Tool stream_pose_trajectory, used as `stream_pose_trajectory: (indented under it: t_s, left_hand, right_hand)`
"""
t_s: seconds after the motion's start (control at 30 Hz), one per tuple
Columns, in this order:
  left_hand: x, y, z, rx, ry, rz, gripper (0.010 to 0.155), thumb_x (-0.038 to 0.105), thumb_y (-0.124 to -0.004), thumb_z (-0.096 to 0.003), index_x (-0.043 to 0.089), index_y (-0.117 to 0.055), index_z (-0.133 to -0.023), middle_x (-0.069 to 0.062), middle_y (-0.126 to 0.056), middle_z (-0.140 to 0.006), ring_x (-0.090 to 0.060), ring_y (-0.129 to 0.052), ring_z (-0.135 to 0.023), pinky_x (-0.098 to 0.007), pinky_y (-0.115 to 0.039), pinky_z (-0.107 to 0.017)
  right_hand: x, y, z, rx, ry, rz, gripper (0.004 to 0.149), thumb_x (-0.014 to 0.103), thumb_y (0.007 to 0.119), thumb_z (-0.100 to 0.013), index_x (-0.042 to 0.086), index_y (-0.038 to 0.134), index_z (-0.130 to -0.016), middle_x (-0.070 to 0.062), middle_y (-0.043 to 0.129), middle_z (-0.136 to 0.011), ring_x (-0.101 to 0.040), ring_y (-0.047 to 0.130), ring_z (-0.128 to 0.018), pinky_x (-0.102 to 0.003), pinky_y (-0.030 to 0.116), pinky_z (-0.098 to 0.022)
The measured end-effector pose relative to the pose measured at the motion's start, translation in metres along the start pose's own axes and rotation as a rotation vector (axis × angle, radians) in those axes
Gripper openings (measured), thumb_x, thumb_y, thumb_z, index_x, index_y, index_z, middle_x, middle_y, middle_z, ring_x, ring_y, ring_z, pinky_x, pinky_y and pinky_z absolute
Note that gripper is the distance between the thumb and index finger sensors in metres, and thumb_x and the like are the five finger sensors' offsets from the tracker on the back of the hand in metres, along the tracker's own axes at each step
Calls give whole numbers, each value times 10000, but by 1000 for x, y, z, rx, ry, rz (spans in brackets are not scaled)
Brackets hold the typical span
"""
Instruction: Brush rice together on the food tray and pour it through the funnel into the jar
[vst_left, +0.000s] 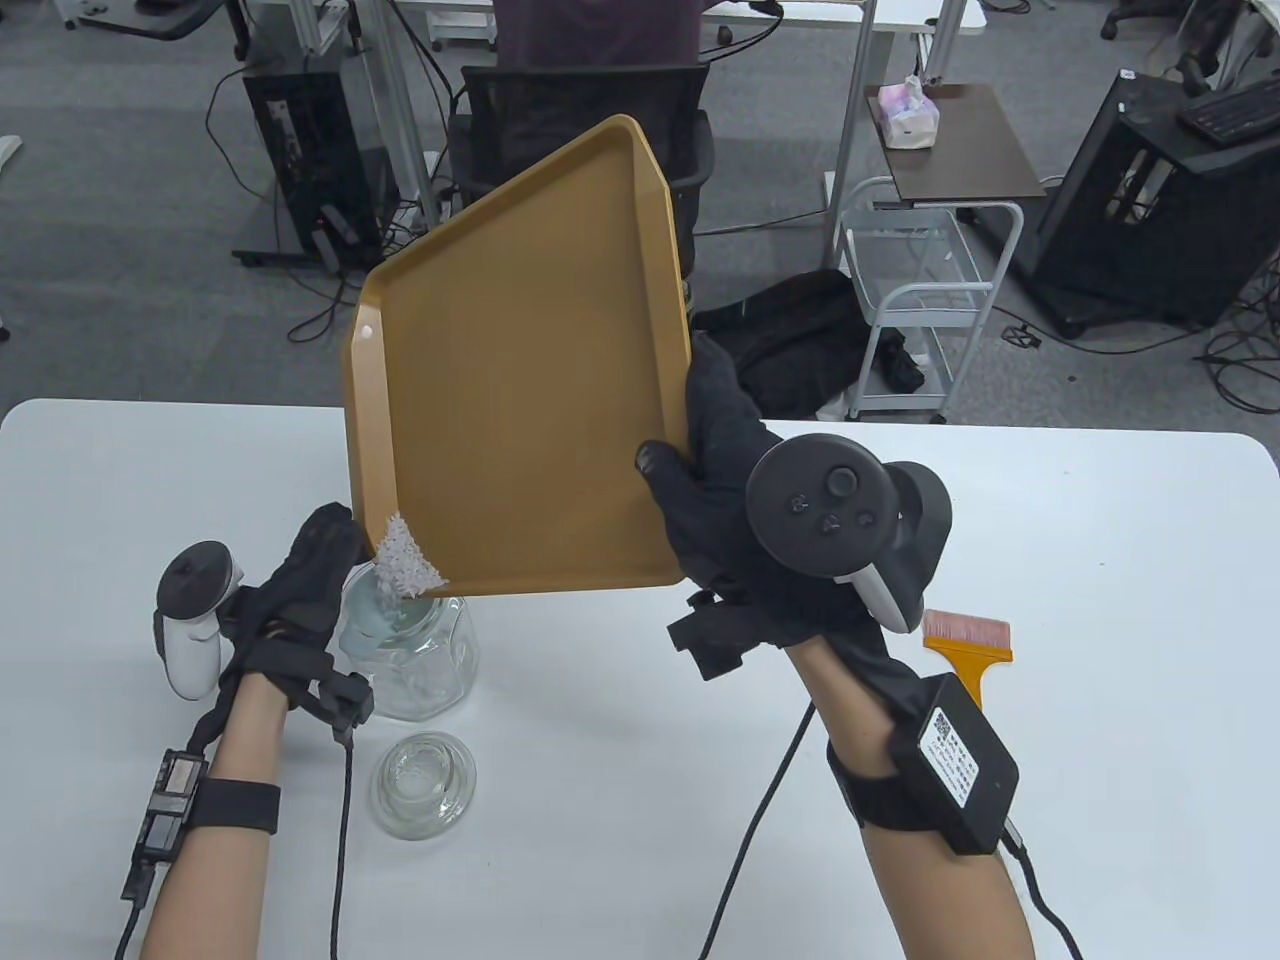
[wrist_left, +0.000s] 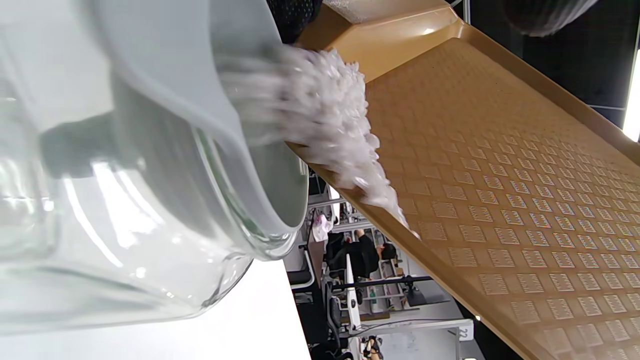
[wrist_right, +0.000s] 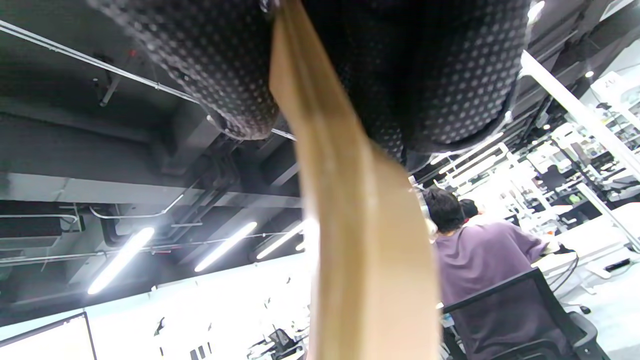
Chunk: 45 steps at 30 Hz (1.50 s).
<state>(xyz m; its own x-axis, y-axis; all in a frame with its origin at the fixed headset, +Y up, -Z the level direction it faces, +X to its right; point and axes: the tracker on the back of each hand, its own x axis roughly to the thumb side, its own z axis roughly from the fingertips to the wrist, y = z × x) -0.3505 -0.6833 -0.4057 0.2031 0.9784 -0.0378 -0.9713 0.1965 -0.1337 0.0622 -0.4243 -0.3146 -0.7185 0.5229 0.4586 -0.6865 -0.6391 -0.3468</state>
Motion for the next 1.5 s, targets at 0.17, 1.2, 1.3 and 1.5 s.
stream_pose_trajectory:
  t_s: [0.17, 1.2, 1.3, 1.5]
  left_hand:
    - [1, 2, 1, 2, -5, 2, 908, 708, -613, -501, 161, -263, -1135, -213, -530, -1155, -344, -230, -1147, -662, -203, -735]
    - [1, 4, 2, -3, -25, 31, 916, 710, -609, -503, 142, -257, -1131, -216, -533, -1150, -350, -236, -1146, -662, -212, -737]
    - [1, 4, 3, -1, -27, 38, 916, 710, -608, -503, 144, -256, -1131, -215, -534, -1150, -351, -236, -1146, -662, -211, -737]
    - [2, 5, 4, 5, -26, 38, 918, 711, -607, -504, 141, -250, -1129, -218, -532, -1150, -350, -235, -1146, -662, -214, -737]
  right_hand:
    - [6, -1, 0, -2, -10, -3, 766, 266, 886, -472, -104, 523, -1036, -271, 751, -948, -389, 999, -619, -476, 894, -433]
    - [40, -7, 22, -46, -176, 55, 762, 263, 888, -469, -82, 526, -1043, -252, 751, -959, -392, 996, -631, -478, 893, -446]
    - [43, -7, 26, -52, -196, 64, 763, 265, 888, -469, -83, 526, -1043, -252, 750, -959, -389, 998, -631, -478, 893, -446]
    - [51, -8, 31, -62, -236, 82, 762, 266, 887, -469, -82, 526, -1043, -251, 749, -960, -389, 998, -631, -476, 895, -446]
